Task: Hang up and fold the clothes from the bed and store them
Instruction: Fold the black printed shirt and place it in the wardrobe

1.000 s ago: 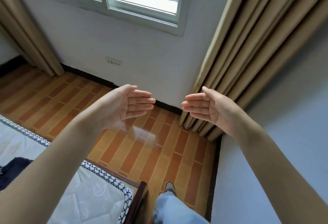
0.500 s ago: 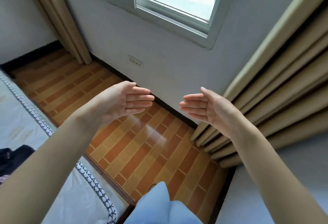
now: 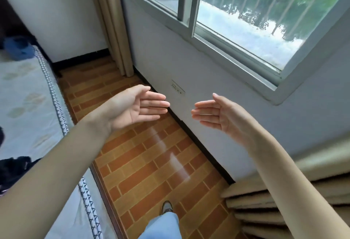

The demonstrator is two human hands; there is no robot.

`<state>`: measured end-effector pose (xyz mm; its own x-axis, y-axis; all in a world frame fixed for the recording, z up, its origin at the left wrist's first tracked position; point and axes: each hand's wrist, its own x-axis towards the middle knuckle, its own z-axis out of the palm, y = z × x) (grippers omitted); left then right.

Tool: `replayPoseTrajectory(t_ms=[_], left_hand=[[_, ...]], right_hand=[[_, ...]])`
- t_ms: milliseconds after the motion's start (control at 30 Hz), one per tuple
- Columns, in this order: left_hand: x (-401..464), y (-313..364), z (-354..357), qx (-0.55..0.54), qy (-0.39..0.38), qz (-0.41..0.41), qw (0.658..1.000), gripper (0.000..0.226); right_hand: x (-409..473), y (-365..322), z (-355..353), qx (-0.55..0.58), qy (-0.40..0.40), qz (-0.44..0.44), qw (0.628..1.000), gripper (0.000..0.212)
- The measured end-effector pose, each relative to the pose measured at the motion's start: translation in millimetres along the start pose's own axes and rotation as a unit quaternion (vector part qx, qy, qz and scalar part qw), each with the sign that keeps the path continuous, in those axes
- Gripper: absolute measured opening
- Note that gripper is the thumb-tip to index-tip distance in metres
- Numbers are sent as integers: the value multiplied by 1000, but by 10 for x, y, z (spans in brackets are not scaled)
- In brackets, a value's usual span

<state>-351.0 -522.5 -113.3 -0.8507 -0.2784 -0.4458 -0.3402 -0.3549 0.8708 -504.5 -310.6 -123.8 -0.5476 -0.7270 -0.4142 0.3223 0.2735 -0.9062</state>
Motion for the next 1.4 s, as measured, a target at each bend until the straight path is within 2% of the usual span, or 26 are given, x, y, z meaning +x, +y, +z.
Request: replayPoseTrajectory(t_ms=[233,500,733,1067,1400], left_hand=[[346,457,-552,-25,53,35,998,46],[132,331,-1510,-128,199,41,971,47],[61,242,-2137,-207,322,56,922,46],[264,709,-2653,-270,468,100,836,43],[8,441,-2961,-354,557,79,747,45]], right_hand=[[934,-603,228,-45,-31,-30,998,48],[2025,-840,1144,-98,-201,20,974,49],[2991,-1094,1980,-153,-335,54,928,52],[4235,-1765,2915,-187,-449,57,872,50],[4596,-1530,3953,-252,-528,124,801,52]])
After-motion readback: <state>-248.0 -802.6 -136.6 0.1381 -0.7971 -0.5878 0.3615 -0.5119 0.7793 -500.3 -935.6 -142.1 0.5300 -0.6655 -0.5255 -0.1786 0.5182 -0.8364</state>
